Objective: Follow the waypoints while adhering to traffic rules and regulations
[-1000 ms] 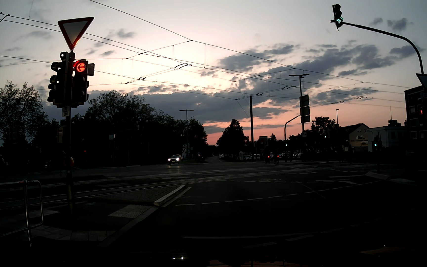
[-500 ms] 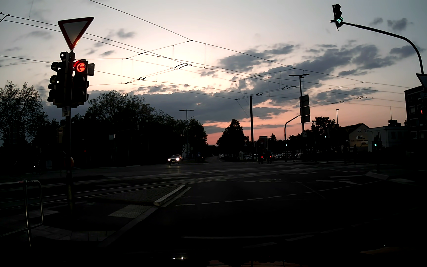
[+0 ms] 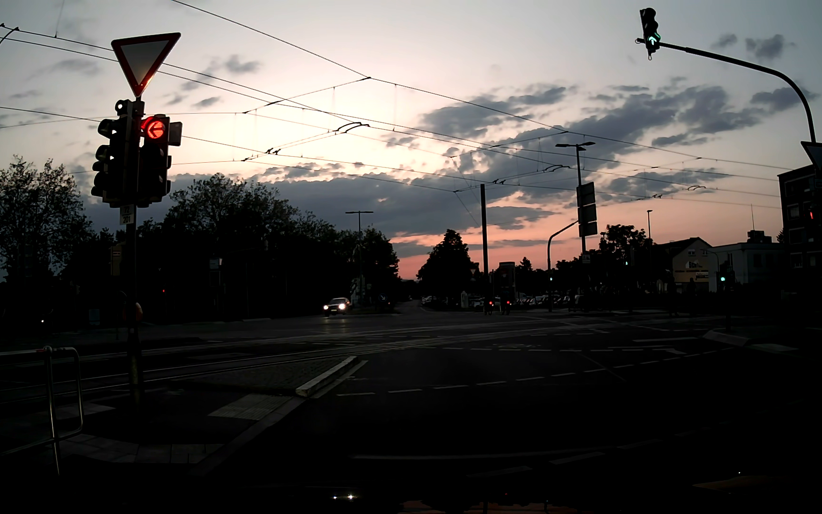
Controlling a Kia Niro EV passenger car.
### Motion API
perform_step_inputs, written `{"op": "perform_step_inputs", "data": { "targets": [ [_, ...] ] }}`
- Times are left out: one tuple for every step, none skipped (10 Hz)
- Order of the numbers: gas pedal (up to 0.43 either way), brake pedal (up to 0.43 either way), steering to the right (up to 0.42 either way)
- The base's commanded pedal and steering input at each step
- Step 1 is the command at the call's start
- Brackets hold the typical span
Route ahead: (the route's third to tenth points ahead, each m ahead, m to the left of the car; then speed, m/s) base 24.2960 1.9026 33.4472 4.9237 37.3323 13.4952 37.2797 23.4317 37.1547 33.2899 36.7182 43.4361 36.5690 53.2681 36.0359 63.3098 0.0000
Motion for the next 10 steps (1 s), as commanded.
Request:
{"op": "perform_step_inputs", "data": {
  "targets": [
    [0.000, 0.244, 0.027],
    [0.000, 0.244, 0.027],
    [0.000, 0.244, 0.026],
    [0.000, 0.244, 0.027],
    [0.000, 0.244, 0.026],
    [0.000, 0.244, 0.027],
    [0.000, 0.244, 0.027],
    [0.000, 0.244, 0.027],
    [0.000, 0.244, 0.027],
    [0.000, 0.244, 0.027]
  ]
}}
